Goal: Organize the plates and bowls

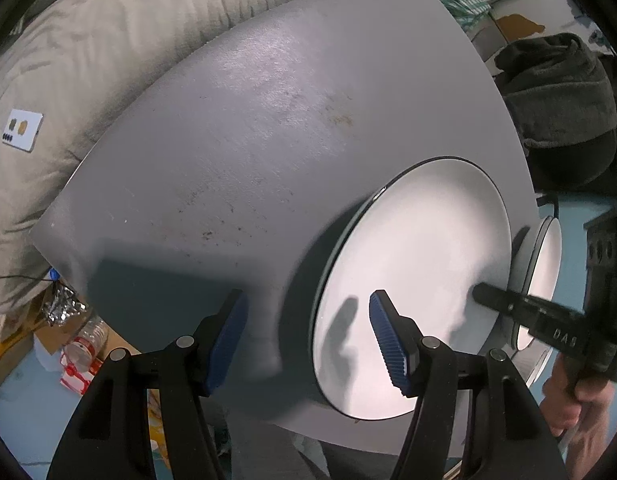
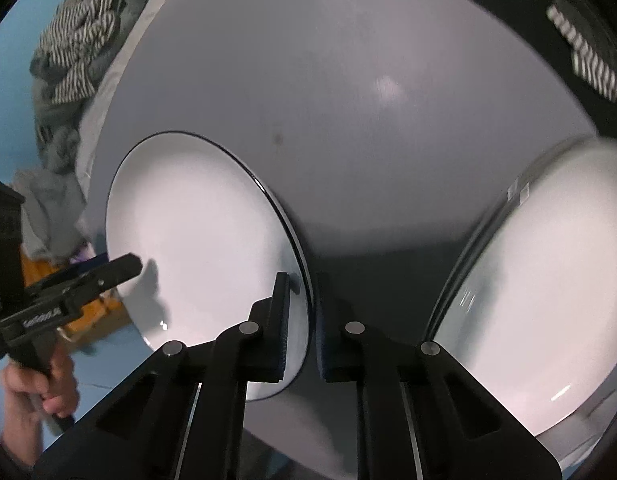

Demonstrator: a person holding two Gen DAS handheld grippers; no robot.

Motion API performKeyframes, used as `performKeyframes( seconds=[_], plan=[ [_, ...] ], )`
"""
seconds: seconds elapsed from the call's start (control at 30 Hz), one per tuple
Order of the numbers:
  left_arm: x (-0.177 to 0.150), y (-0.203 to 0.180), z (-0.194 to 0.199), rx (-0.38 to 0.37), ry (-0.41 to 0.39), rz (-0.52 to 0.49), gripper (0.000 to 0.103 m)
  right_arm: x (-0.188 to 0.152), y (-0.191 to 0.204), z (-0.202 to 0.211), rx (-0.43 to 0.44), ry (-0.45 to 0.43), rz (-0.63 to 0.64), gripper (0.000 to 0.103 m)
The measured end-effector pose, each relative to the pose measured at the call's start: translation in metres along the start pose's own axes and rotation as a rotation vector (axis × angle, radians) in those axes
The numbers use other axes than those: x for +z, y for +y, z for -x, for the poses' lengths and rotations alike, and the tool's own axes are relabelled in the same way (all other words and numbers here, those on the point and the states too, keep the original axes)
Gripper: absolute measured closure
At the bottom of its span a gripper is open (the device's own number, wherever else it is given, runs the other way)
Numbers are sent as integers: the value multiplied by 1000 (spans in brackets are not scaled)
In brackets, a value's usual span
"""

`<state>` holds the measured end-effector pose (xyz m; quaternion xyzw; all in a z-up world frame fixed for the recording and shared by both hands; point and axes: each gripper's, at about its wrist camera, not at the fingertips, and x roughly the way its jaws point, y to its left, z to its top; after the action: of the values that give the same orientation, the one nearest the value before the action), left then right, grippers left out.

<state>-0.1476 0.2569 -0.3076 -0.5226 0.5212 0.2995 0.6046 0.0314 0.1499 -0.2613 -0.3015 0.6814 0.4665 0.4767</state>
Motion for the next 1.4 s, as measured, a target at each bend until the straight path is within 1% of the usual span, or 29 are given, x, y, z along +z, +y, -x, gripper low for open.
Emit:
performKeyframes(
  seconds=[0.07, 0.1, 0.17, 0.23, 0.27, 0.33, 0.43, 0.6, 0.63, 0.67, 0.73, 0.87, 0.97, 1.03, 1.1, 1.17, 1.2, 1.3, 1.33, 1.4],
  plan=[
    [0, -1, 0, 7, 6, -23, 39, -8, 0, -1, 27, -16, -33, 92],
    [1, -3, 0, 13, 6, -37, 41, -14, 2, -3, 32, -25, -41, 92],
    [2, -6, 0, 20, 6, -73, 62, -18, 2, -6, 40, -42, -66, 90],
    [3, -6, -1, 30, 11, -91, 68, -18, 2, -7, 47, -52, -80, 88],
    [4, -6, -1, 24, 12, -95, 75, -20, 2, -8, 45, -55, -82, 88],
    [5, -6, -3, 20, 22, -99, 78, -17, 4, -7, 40, -57, -80, 88],
    [7, -8, -2, 24, 17, -121, 80, -10, 3, -7, 26, -64, -76, 88],
    [15, -11, 0, 31, 2, -143, 80, -8, -3, -6, 30, -74, -87, 88],
    [16, -10, 0, 24, 2, -144, 81, -7, -3, -6, 31, -73, -86, 87],
    [16, -10, -1, 13, 1, -143, 85, -6, -3, -7, 29, -70, -84, 87],
    [15, -9, -6, -24, 13, -134, 87, -6, -2, -8, 23, -69, -70, 88],
    [8, -10, -5, -10, -1, -141, 87, -6, 0, -10, 0, -83, -38, 87],
    [9, -9, -5, -4, -7, -152, 87, -6, -3, -10, 15, -96, -52, 88],
    [11, -9, -5, -6, 4, -149, 87, -6, -4, -10, 25, -101, -37, 88],
    [14, -9, -6, -10, 21, -150, 86, -5, -6, -10, 24, -103, -50, 88],
    [14, -12, -6, -8, 22, -154, 79, -4, -5, -11, 9, -98, -65, 84],
    [13, -15, -6, -3, 19, -164, 78, -5, -7, -10, 9, -98, -66, 82],
    [10, -21, -5, 39, -4, -198, 78, -3, -2, -11, -32, -103, -41, 81],
    [10, -21, -5, 50, -9, -201, 80, -3, 0, -12, -45, -104, -29, 81],
    [9, -19, -5, 44, -5, -188, 83, -2, 1, -12, -52, -104, -30, 81]
  ],
)
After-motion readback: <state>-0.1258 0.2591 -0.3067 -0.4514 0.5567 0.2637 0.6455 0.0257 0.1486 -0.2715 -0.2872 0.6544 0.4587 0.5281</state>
